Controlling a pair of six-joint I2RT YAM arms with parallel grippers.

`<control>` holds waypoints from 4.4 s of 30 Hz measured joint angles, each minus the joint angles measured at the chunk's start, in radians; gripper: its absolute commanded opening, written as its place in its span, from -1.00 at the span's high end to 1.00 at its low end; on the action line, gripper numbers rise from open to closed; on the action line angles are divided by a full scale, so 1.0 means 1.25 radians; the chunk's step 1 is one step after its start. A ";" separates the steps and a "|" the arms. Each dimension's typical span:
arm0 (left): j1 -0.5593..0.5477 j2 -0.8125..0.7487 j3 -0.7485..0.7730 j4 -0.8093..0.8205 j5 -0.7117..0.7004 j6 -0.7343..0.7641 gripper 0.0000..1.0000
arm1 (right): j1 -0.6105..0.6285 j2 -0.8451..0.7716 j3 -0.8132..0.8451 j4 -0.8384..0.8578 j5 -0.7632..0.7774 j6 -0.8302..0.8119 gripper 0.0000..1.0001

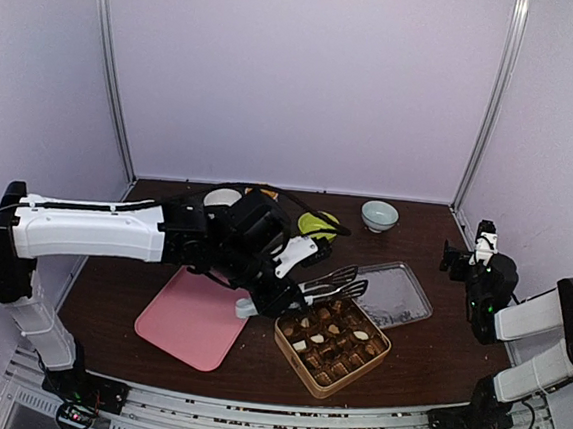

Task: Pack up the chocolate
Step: Pick up the fake chocolate from the plate, then place the fake chocolate in the empty pocket of the box.

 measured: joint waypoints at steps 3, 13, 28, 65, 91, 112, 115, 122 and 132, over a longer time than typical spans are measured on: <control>0.015 -0.043 -0.044 -0.002 -0.042 -0.025 0.16 | 0.000 0.000 0.000 0.000 0.000 0.000 -1.00; 0.113 -0.204 -0.199 -0.014 -0.186 -0.142 0.18 | 0.000 0.000 0.000 0.000 0.000 0.000 -1.00; 0.175 -0.261 -0.306 -0.052 -0.291 -0.280 0.22 | 0.000 0.000 0.000 0.000 0.000 0.000 -1.00; 0.190 -0.019 -0.253 -0.042 -0.246 -0.340 0.03 | 0.000 0.000 0.000 0.000 0.000 0.000 -1.00; 0.249 0.049 -0.223 -0.013 -0.188 -0.301 0.13 | 0.000 0.000 0.000 0.000 0.000 0.000 -1.00; 0.256 -0.086 -0.226 -0.063 -0.123 -0.284 0.51 | 0.000 0.000 0.000 0.000 0.000 0.000 -1.00; 0.256 -0.129 -0.246 -0.065 -0.076 -0.276 0.51 | 0.000 0.000 0.000 0.000 0.000 0.000 -1.00; 0.247 -0.185 -0.305 -0.055 0.060 -0.246 0.52 | 0.000 0.000 0.000 0.000 0.000 0.000 -1.00; 0.120 -0.171 -0.247 -0.039 0.136 -0.177 0.53 | 0.000 0.000 0.000 0.000 0.000 0.000 -1.00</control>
